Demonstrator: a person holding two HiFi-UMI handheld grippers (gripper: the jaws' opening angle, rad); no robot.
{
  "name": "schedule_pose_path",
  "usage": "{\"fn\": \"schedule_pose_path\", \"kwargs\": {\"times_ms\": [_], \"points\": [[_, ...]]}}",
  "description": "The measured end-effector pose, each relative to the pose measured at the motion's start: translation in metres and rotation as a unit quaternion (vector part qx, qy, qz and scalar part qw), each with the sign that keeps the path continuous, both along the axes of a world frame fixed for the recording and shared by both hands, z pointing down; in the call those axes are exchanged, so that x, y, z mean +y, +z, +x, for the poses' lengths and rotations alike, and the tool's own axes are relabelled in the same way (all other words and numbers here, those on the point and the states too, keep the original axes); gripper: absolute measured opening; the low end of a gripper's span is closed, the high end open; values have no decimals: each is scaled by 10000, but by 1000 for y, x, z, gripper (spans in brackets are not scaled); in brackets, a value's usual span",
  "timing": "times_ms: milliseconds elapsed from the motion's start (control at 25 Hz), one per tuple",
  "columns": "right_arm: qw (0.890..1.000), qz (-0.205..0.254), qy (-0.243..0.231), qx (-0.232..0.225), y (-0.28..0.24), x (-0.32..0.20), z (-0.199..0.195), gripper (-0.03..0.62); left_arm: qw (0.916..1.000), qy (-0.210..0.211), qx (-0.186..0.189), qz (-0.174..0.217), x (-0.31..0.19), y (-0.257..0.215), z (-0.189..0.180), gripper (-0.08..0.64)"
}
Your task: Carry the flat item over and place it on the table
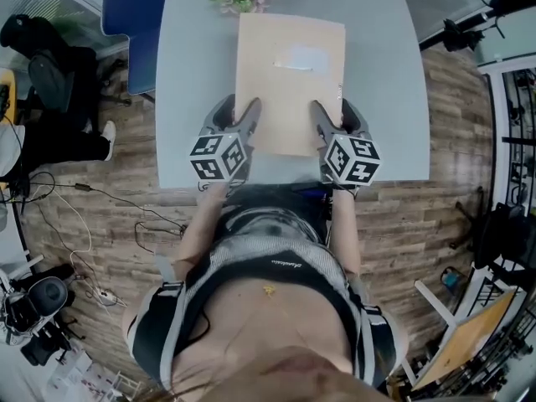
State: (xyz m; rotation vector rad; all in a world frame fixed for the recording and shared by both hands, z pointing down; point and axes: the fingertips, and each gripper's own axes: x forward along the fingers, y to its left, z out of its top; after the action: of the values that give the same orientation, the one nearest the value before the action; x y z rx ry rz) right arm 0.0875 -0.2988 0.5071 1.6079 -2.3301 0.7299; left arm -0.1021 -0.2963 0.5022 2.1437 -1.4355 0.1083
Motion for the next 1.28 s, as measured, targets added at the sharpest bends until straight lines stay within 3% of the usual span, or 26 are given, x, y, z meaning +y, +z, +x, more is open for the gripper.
{"fn": "schedule_pose_path", "kwargs": {"times_ms": [760,1280], "points": [[9936,-1130,54,6,130,-6,10,302,9936,17,-29,-1130,-2,126,9,247],[9899,-1410,-78,75,165,0,15,285,9891,-125,-193,-1457,8,162,9,241]]}}
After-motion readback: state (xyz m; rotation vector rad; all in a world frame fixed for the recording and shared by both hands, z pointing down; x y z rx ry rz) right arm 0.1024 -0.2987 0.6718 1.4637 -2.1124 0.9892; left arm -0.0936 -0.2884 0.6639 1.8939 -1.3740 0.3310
